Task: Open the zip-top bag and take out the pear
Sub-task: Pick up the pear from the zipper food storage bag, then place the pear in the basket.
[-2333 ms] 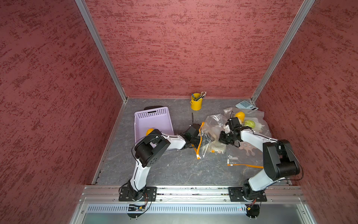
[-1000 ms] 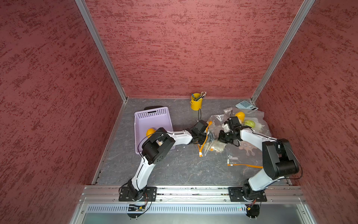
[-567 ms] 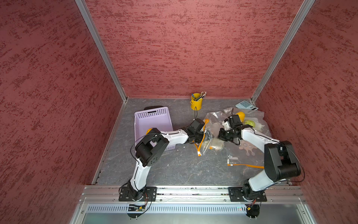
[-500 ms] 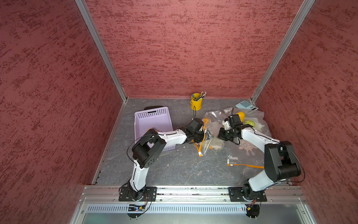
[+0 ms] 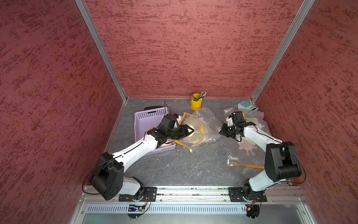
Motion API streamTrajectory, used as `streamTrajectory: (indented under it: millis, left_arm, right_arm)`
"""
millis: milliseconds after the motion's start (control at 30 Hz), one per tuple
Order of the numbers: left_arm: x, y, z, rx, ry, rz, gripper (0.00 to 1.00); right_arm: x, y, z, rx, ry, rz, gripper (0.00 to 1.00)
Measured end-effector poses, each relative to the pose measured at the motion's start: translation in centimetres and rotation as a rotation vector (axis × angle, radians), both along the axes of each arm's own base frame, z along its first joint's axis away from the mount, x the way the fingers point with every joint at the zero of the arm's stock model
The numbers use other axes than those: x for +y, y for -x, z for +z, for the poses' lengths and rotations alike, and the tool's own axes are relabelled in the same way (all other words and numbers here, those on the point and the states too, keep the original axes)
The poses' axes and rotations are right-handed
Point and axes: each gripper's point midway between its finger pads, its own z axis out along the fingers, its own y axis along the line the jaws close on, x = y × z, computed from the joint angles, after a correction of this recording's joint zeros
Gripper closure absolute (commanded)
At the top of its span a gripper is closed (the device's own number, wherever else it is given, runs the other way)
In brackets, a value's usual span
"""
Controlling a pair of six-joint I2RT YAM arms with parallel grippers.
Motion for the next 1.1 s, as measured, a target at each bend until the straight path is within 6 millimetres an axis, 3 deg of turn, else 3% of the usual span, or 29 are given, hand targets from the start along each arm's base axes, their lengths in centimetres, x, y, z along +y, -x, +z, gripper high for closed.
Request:
streamTrajectory:
  millis: [167, 267, 367, 467, 567, 733, 833, 933, 1000, 1100]
  left_arm:
    - [4.7, 0.7, 2.1, -0.015, 0.063, 0.081, 0.42]
    - [5.3, 0.3, 2.9, -0.020, 0.104, 0.091, 0.43]
    - [5.3, -0.4, 2.8, 0.010, 0.174, 0.091, 0.43]
    - [6.1, -1.0, 3.5, 0.036, 0.232, 0.106, 0.41]
    - [6.1, -1.6, 6.1, 0.010, 0.291, 0.082, 0.41]
    - [6.4, -2.2, 8.8, -0.015, 0.397, 0.037, 0.43]
    - [9.1, -1.7, 8.4, 0.002, 0.408, 0.093, 0.43]
    - [13.2, -0.3, 9.0, -0.029, 0.375, 0.190, 0.43]
    - [16.7, 0.4, 9.5, -0.085, 0.328, 0.295, 0.42]
    - [19.7, 0.4, 9.0, -0.111, 0.251, 0.401, 0.41]
  right_arm:
    - [0.0, -0.6, 0.0, -0.010, -0.003, -0.014, 1.00]
    - [0.3, -1.2, 0.8, -0.062, -0.025, -0.016, 0.79]
    - [0.5, -0.7, 3.1, -0.138, -0.049, -0.003, 0.62]
    - [0.7, -0.8, 6.9, -0.242, -0.062, 0.016, 0.39]
    - [1.4, -1.2, 9.6, -0.321, -0.099, 0.055, 0.33]
    - [3.8, -0.4, 11.9, -0.384, -0.208, 0.147, 0.29]
    - [4.9, 0.8, 13.8, -0.429, -0.222, 0.199, 0.29]
    - [5.3, 1.7, 15.1, -0.459, -0.220, 0.229, 0.28]
    - [5.3, 1.8, 15.1, -0.460, -0.215, 0.232, 0.28]
    - [5.6, 1.9, 14.3, -0.435, -0.210, 0.237, 0.28]
